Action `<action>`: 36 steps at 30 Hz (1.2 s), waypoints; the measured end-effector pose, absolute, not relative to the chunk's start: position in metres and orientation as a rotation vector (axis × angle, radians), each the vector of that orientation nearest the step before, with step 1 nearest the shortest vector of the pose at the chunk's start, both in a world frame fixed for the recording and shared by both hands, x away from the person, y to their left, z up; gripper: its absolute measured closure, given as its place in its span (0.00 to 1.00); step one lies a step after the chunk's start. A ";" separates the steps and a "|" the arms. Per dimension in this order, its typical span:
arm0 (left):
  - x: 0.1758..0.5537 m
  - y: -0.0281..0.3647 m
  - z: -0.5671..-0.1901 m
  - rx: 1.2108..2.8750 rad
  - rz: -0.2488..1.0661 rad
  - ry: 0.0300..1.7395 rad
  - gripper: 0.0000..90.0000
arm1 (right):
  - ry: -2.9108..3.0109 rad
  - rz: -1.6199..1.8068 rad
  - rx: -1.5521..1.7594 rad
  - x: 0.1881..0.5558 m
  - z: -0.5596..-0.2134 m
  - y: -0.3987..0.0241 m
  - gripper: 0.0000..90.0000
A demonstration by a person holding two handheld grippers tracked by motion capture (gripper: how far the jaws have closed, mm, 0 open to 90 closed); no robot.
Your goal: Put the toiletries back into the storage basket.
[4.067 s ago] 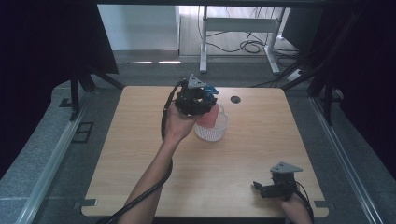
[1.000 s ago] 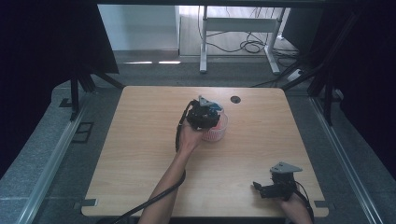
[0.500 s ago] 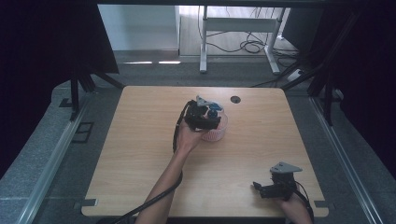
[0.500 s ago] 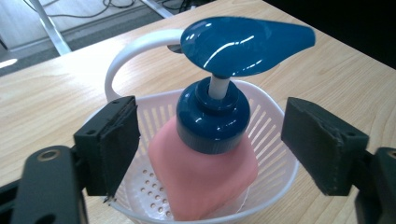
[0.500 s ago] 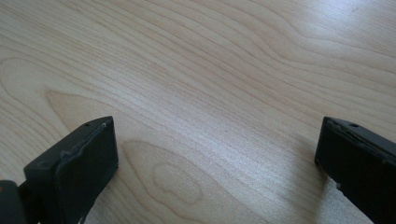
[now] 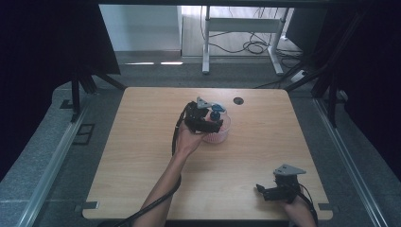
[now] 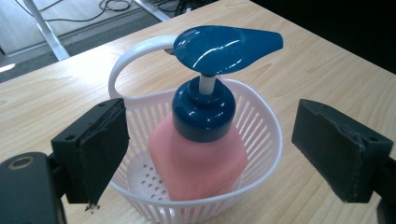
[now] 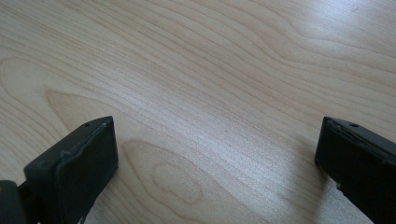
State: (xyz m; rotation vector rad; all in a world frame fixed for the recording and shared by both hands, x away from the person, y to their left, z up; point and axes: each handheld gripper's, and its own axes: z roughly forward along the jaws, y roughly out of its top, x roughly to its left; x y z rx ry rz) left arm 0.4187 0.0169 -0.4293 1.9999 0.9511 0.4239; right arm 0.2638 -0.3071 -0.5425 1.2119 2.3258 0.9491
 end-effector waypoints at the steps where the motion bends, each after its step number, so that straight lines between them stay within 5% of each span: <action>1: 0.418 0.017 -0.429 1.996 0.423 0.951 0.12 | 2.325 0.949 1.212 0.264 -0.542 -0.307 0.00; 36: 0.386 0.031 -0.419 2.010 0.423 0.875 0.13 | 2.324 0.946 1.213 0.264 -0.542 -0.307 0.00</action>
